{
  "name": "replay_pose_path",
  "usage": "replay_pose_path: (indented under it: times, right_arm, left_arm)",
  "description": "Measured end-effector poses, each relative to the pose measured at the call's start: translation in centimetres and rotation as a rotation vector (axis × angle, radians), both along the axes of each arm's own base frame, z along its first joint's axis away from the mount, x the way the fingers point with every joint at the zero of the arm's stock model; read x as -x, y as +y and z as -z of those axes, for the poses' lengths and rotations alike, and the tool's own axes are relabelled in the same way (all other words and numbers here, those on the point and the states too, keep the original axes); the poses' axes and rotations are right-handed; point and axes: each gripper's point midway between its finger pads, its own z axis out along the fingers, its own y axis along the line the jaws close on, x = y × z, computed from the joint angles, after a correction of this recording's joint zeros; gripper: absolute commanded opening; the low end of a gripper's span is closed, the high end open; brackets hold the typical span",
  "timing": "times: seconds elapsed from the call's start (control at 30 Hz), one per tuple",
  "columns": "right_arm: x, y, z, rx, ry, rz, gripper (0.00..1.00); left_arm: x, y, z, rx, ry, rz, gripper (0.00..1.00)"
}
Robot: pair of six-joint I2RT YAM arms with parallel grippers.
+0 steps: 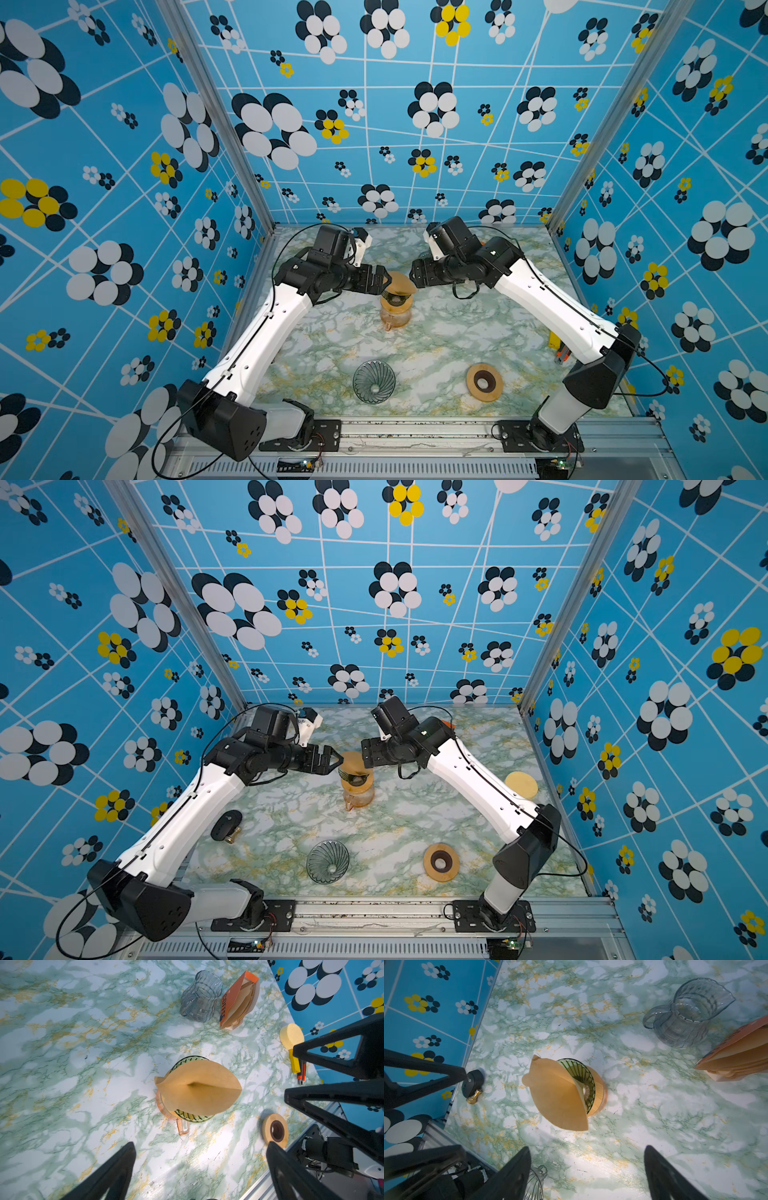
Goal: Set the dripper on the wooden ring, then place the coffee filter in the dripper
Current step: 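Lower the filter into the dripper while the left gripper moves toward it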
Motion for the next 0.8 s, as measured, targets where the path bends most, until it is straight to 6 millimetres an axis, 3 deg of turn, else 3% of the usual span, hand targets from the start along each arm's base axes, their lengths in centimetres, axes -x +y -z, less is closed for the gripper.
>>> replay_pose_path:
  times: [0.33,0.57,0.8]
  right_arm:
    - [-2.2,1.6,1.5,-0.039,-0.029,0.032,0.99]
    - [-3.1,1.8,3.7,-0.023,-0.010,0.044,0.99]
    - [-3.5,2.1,4.9,-0.011,0.008,0.050,0.99]
  left_arm:
    - [-2.1,-0.1,3.8,-0.054,0.129,-0.037,0.99]
    - [-3.4,-1.0,4.1,-0.011,0.134,-0.060,0.99]
    - [-4.5,-1.4,5.9,-0.018,0.160,-0.066,0.99]
